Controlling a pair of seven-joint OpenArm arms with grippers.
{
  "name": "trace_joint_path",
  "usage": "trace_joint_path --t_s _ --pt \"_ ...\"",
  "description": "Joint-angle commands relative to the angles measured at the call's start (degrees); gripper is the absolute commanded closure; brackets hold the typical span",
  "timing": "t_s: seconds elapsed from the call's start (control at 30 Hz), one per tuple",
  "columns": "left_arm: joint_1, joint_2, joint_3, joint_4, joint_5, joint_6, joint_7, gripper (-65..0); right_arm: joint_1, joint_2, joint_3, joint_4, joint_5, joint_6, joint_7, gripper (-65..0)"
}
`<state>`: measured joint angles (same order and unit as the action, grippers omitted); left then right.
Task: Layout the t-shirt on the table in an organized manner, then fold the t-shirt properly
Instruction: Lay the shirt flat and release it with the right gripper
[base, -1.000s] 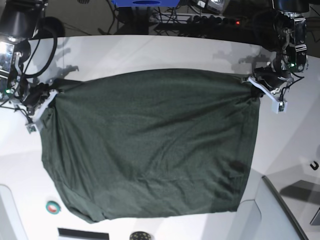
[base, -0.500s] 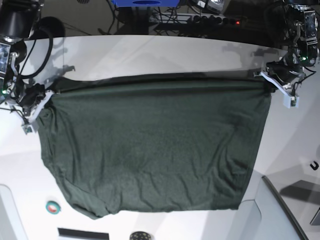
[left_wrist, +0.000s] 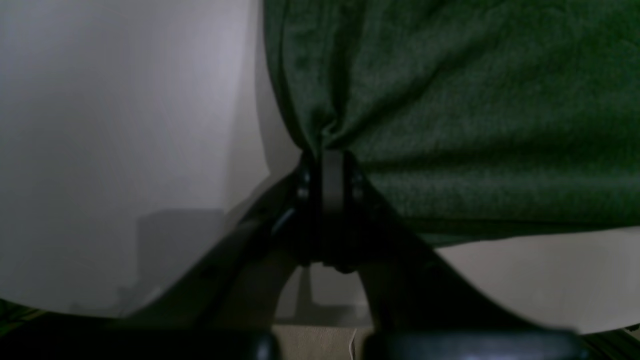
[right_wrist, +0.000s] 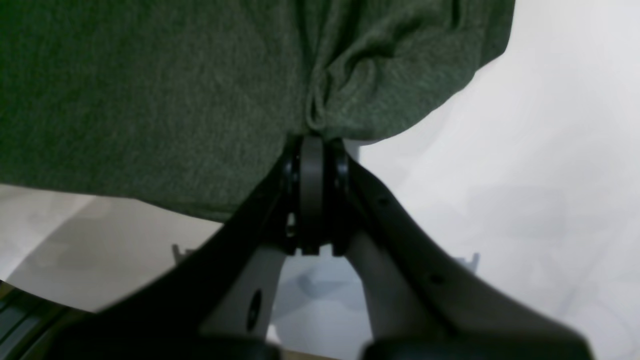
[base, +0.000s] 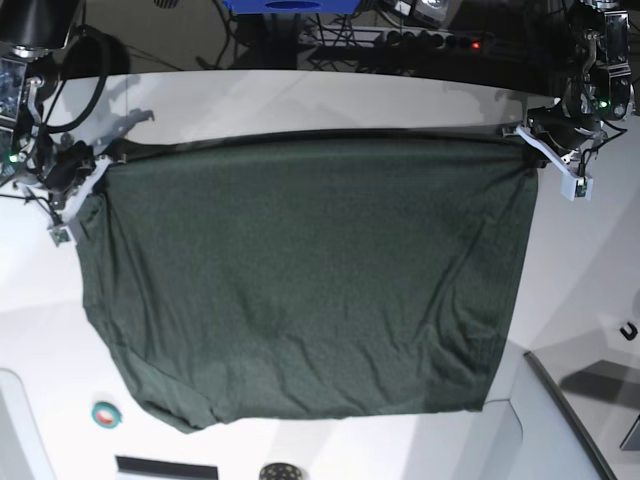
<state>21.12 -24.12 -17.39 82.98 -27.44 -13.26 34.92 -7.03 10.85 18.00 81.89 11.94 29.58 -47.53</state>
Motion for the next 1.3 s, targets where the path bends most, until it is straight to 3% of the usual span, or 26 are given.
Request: trace_joint_path --t_s 0.0,0.37,0.53,0.77,0.87,0.93,1.03,1.2,1.27 --pt "0.02 -1.07 -0.5 0.67 -0.03 0.47 -0.85 0.0 0.57 0.71 0.15 0.88 0.23 0.0 0.8 -0.2" --pt "0.81 -1.07 -0.85 -1.71 -0.03 0.55 -0.85 0.0 0.65 0.62 0.07 0.79 0.23 0.0 0.71 -0.2" --pt "0.81 -1.07 -1.29 -1.71 -0.03 0.55 -0.85 -13.3 0.57 0.62 0.07 0.79 0.23 0.0 0.63 -0.2" --pt "0.81 0.25 -0.68 -1.18 -0.03 0.55 -0.76 -24.4 0.57 -0.35 0.15 0.79 0.23 0.0 0.63 -1.7" --pt "0.81 0.43 -1.03 -1.18 -0.03 0.55 -0.76 -29.1 0.57 -0.52 0.51 1.06 0.23 0.0 0.63 -13.2" --pt "0.81 0.43 -1.29 -1.18 -0.12 0.55 -0.76 -29.6 0.48 -0.52 0.59 1.06 0.23 0.0 0.63 -24.0" --pt "0.81 0.16 -1.38 -1.09 -0.29 0.47 -0.76 -29.3 -1.1 -0.35 0.95 2.64 0.23 0.0 1.07 -34.8" --pt "1.86 0.78 -2.88 3.31 -0.65 0.38 -0.76 -28.6 -6.03 -2.1 8.42 13.19 0.32 0.0 1.07 -35.6" --pt "2.3 2.98 -6.31 6.56 -0.65 0.2 -0.76 -24.2 -8.4 -4.48 12.81 17.5 0.32 0.44 1.07 -35.6"
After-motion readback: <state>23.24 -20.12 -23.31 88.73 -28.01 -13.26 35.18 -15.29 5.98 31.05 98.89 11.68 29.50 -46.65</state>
